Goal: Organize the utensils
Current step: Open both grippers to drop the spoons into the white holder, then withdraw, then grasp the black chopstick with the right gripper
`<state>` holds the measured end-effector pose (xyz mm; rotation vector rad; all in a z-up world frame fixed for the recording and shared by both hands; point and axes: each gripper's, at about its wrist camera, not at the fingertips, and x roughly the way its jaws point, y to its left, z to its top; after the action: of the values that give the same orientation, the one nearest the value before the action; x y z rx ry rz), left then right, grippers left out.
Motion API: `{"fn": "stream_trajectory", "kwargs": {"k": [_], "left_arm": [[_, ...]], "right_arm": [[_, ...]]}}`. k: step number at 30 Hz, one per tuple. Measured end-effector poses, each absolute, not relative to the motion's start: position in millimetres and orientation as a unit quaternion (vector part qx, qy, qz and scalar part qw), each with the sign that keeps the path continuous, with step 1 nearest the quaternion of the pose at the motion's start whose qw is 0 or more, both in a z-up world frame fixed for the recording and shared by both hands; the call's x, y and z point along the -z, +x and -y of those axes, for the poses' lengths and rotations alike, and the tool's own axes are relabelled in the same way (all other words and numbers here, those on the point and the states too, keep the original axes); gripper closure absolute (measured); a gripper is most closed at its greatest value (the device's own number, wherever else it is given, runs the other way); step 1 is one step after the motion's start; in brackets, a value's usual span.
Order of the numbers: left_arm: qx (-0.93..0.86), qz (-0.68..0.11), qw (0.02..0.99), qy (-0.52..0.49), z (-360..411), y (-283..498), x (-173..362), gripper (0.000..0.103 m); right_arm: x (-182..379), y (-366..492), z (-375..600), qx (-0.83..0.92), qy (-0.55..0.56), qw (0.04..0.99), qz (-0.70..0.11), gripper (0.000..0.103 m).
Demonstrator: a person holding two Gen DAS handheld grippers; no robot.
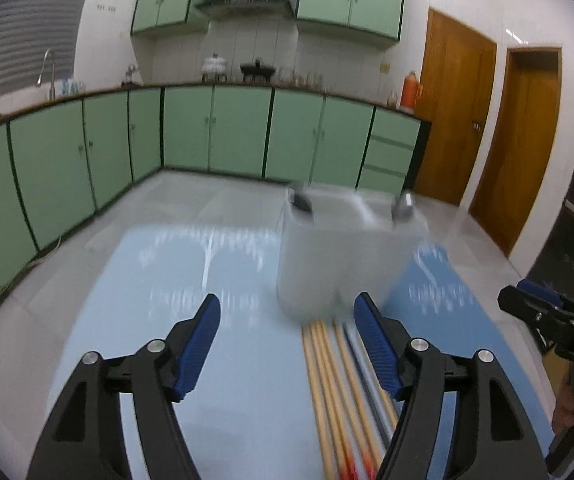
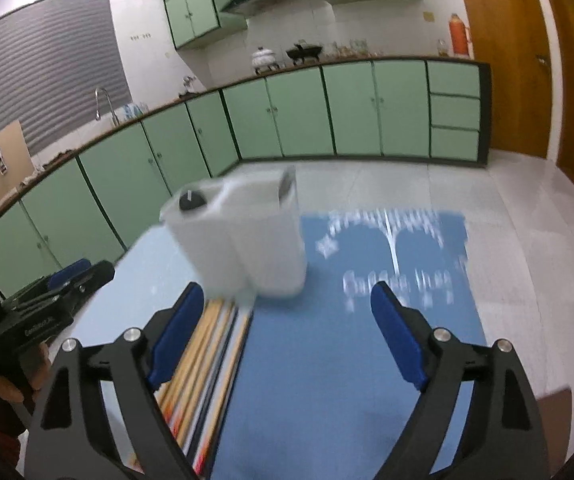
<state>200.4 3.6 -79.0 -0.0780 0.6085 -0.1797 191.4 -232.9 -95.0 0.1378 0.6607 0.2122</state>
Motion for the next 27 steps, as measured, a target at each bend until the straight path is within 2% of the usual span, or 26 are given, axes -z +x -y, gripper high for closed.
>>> {"fn": "stream_trajectory", "kwargs": {"k": [6,13,27], "left_arm": [[0.071,-0.319,0.945,-0.034,-2,146,110,0.035],[0.072,-0.352,0.933,-0.022,2,116,132,0.037],[0.087,-0.391,0.916,-0.014,14,89,153,0.041]], "right_arm": [[123,136,214,-0.081,0.048,0.939,-0.332,0.021],[145,108,192,-0.103,0.038,0.926,-0.361,0.033],[167,82,176,-0.115,0.008,0.908,-0.402,0.044]]}}
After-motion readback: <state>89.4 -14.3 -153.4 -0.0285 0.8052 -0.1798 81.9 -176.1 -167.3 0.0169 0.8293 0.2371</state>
